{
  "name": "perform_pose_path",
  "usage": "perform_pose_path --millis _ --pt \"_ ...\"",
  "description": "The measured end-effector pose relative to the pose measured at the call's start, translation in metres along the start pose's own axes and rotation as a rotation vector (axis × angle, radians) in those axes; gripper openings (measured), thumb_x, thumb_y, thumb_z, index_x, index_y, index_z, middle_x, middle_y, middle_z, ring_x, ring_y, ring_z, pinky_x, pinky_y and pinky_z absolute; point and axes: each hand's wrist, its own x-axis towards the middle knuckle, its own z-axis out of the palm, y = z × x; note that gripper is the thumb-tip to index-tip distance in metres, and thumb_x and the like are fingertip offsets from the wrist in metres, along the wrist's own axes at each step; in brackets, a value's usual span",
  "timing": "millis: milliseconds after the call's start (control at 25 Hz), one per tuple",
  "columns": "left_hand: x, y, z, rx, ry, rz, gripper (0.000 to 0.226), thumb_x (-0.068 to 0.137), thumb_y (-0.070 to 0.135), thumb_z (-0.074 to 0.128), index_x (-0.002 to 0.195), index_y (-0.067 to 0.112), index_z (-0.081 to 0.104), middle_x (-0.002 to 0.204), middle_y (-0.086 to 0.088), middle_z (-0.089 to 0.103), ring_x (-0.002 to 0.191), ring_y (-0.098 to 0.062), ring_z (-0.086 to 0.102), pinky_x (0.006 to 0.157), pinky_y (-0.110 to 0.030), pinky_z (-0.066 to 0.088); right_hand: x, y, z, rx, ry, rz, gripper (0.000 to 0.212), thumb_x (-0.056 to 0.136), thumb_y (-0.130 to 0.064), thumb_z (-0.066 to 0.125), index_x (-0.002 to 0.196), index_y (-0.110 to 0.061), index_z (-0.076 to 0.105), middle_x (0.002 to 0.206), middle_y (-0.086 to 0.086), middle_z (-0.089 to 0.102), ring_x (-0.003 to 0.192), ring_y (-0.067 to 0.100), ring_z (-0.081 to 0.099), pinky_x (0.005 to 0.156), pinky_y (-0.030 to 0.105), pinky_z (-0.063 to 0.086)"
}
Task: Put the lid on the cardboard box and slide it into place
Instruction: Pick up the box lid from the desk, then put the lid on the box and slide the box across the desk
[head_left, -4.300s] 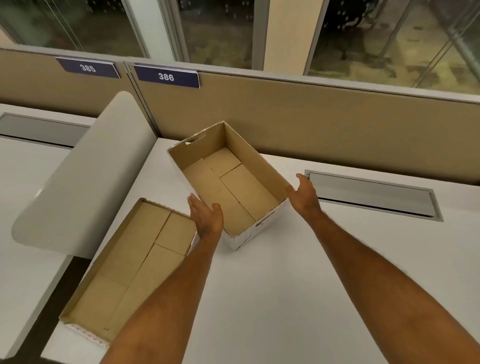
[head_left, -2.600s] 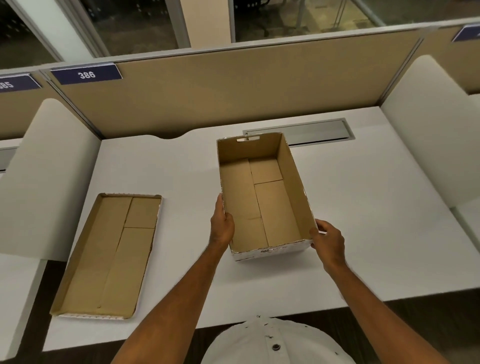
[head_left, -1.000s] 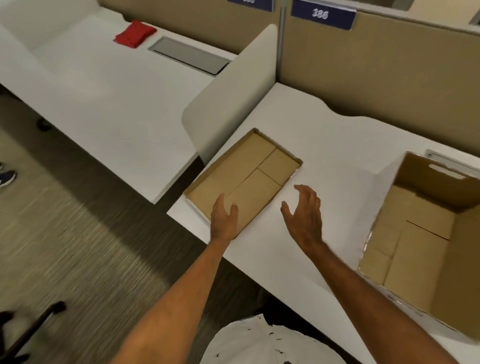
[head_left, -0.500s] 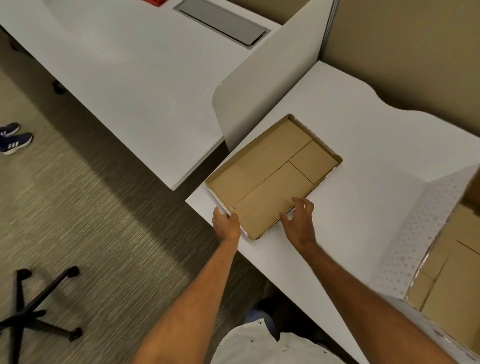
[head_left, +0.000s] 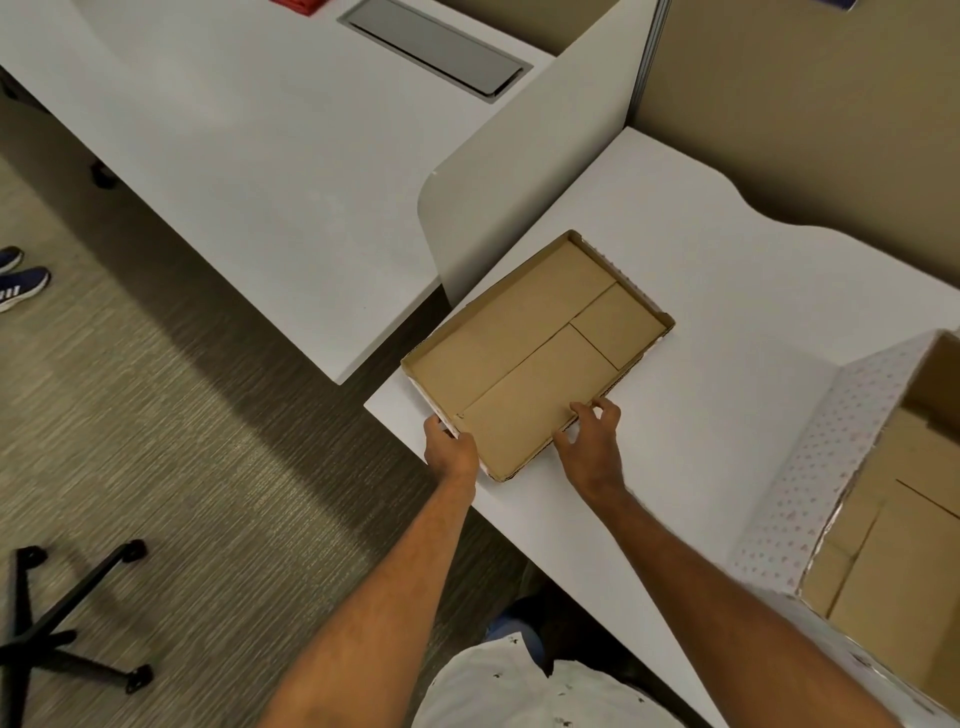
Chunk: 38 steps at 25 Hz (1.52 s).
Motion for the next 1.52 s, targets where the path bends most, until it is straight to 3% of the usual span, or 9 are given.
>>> perform_pose_path --millis 160,320,560,720,920,1040,1240,1360,1520 --pt "-0.011 0.009 -0.006 -0.295 -0.084 -0.068 0.051 0.096 -0.004 0.057 0.139 0.023 0.051 0.128 -0.007 0.065 0.113 -0.026 0.066 0.1 -0.051 0.058 -0.002 -0.009 -0.012 -0.004 0.039 -0.022 0.047 0.091 -0.02 0.074 0.133 -0.007 0.059 0.153 0.016 0.036 0.138 0.032 0.044 0.104 0.036 0.049" --pt "-0.03 0.029 -0.011 -0.492 -0.243 -0.062 0.046 0.094 -0.004 0.054 0.135 0.018 0.059 0.131 -0.014 0.067 0.106 -0.024 0.067 0.093 -0.045 0.06 -0.001 -0.021 -0.036 -0.043 0.059 -0.052 0.035 0.092 -0.021 0.071 0.126 -0.013 0.066 0.153 0.014 0.043 0.145 0.03 0.035 0.106 0.041 0.047" --pt "-0.082 0.082 -0.005 -0.598 -0.436 0.108 0.052 0.098 0.005 0.059 0.143 0.026 0.044 0.131 -0.011 0.064 0.117 -0.028 0.065 0.092 -0.045 0.06 0.001 -0.057 -0.096 -0.089 -0.011 -0.165 0.033 0.099 -0.017 0.057 0.129 -0.011 0.068 0.139 0.01 0.064 0.131 0.027 0.056 0.11 0.035 0.044" --pt "-0.121 0.124 0.018 -0.451 -0.477 0.359 0.058 0.098 0.007 0.061 0.147 0.03 0.041 0.141 -0.006 0.058 0.129 -0.025 0.06 0.104 -0.046 0.056 -0.009 -0.099 -0.154 0.238 -0.085 -0.147 0.043 0.102 -0.032 0.053 0.142 -0.016 0.057 0.146 0.004 0.058 0.133 0.02 0.054 0.102 0.029 0.043" --pt "-0.186 0.147 0.042 -0.166 -0.551 0.826 0.056 0.095 0.009 0.06 0.146 0.024 0.042 0.141 0.0 0.055 0.129 -0.015 0.057 0.092 -0.018 0.058 -0.027 -0.121 -0.245 0.924 -0.053 0.005 0.063 0.098 -0.058 0.048 0.152 -0.025 0.044 0.154 -0.001 0.049 0.134 0.027 0.055 0.103 0.052 0.052" --pt "-0.222 0.149 0.06 0.033 -0.635 1.134 0.056 0.095 0.012 0.066 0.146 0.018 0.042 0.135 0.005 0.054 0.126 -0.012 0.056 0.097 -0.022 0.058 -0.049 -0.107 -0.305 1.217 -0.012 0.002 0.068 0.094 -0.07 0.041 0.145 -0.026 0.054 0.144 0.004 0.059 0.132 0.034 0.056 0.099 0.058 0.053" --pt "-0.261 0.137 0.092 0.282 -0.718 1.551 0.064 0.093 0.014 0.07 0.15 0.017 0.044 0.152 -0.001 0.051 0.141 -0.013 0.048 0.111 -0.034 0.052 -0.099 -0.048 -0.369 1.48 0.077 -0.044 0.089 0.085 -0.083 0.039 0.146 -0.021 0.053 0.144 0.015 0.061 0.13 0.039 0.06 0.104 0.06 0.049" --pt "-0.282 0.133 0.106 0.408 -0.689 1.82 0.064 0.089 0.014 0.071 0.149 0.019 0.048 0.154 -0.002 0.051 0.145 -0.019 0.045 0.121 -0.043 0.041 -0.127 -0.012 -0.392 1.492 0.139 -0.053 0.077 0.09 -0.071 0.048 0.148 -0.02 0.049 0.143 0.014 0.063 0.13 0.037 0.06 0.102 0.057 0.051" --pt "-0.303 0.123 0.126 0.554 -0.687 2.004 0.064 0.09 0.02 0.073 0.149 0.024 0.047 0.158 -0.002 0.048 0.148 -0.024 0.043 0.125 -0.056 0.031 -0.161 0.042 -0.414 1.554 0.253 -0.049 0.048 0.097 -0.027 0.057 0.142 -0.011 0.05 0.134 0.014 0.069 0.122 0.034 0.067 0.09 0.05 0.059"
